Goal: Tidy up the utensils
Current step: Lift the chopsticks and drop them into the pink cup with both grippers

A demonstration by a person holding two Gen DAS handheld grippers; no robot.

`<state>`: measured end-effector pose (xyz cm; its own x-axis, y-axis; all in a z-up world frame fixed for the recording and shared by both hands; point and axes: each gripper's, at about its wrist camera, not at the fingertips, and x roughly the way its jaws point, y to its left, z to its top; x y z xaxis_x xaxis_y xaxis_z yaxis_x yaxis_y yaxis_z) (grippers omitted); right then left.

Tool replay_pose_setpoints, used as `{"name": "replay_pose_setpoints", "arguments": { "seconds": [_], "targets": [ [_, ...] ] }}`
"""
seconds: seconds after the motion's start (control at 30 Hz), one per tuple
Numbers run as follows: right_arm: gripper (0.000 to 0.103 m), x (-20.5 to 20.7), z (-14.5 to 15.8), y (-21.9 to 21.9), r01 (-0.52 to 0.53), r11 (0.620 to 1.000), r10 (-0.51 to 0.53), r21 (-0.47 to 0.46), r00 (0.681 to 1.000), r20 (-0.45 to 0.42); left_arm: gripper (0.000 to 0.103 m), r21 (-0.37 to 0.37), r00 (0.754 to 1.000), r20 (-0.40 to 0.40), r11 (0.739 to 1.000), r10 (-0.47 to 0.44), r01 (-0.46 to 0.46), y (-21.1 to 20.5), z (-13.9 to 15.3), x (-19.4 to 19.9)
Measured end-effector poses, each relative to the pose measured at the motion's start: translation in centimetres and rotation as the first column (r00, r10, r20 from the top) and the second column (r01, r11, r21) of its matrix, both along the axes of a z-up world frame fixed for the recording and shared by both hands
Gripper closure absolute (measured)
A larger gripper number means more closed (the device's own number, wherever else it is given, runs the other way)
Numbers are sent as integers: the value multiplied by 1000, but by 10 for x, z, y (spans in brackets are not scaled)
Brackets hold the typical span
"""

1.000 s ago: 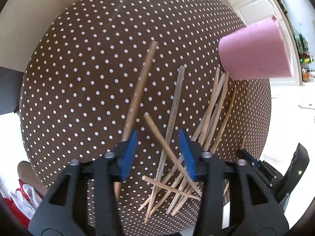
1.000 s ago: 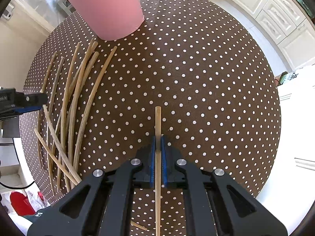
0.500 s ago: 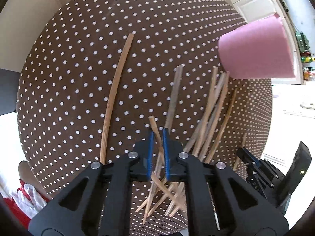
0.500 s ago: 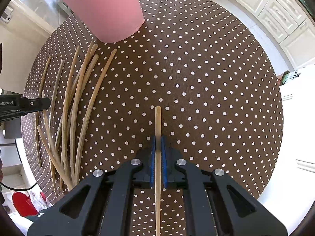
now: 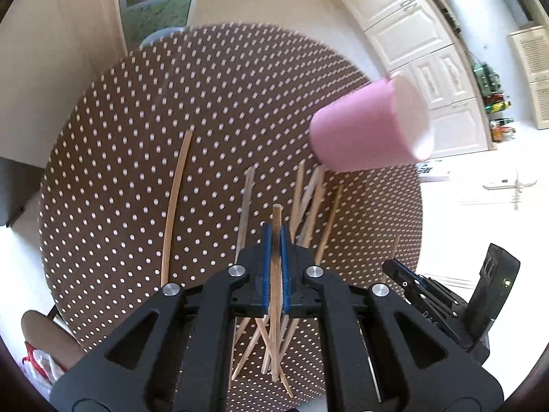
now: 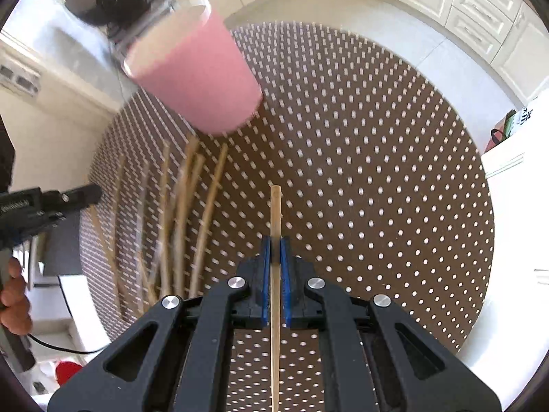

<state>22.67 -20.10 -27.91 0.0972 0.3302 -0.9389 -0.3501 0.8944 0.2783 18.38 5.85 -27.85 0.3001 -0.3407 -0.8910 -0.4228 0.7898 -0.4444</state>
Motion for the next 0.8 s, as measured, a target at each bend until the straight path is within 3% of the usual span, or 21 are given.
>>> {"name": "replay_pose_setpoints", "arguments": {
  "seconds": [0.37, 0.6, 0.8],
  "targets": [
    [98, -5, 93, -1, 23, 987, -57, 162, 977, 204, 98, 48, 984, 170, 998, -57, 49, 3, 84, -20],
    [98, -18, 147, 8, 4, 972, -92, 237, 926, 365, 98, 83, 940, 313, 990, -138, 118, -16, 142, -18],
    [98, -23, 167, 24, -31, 965, -102, 260, 870, 482, 98, 113, 895, 406, 982, -185, 151, -30, 187, -16]
  ]
}}
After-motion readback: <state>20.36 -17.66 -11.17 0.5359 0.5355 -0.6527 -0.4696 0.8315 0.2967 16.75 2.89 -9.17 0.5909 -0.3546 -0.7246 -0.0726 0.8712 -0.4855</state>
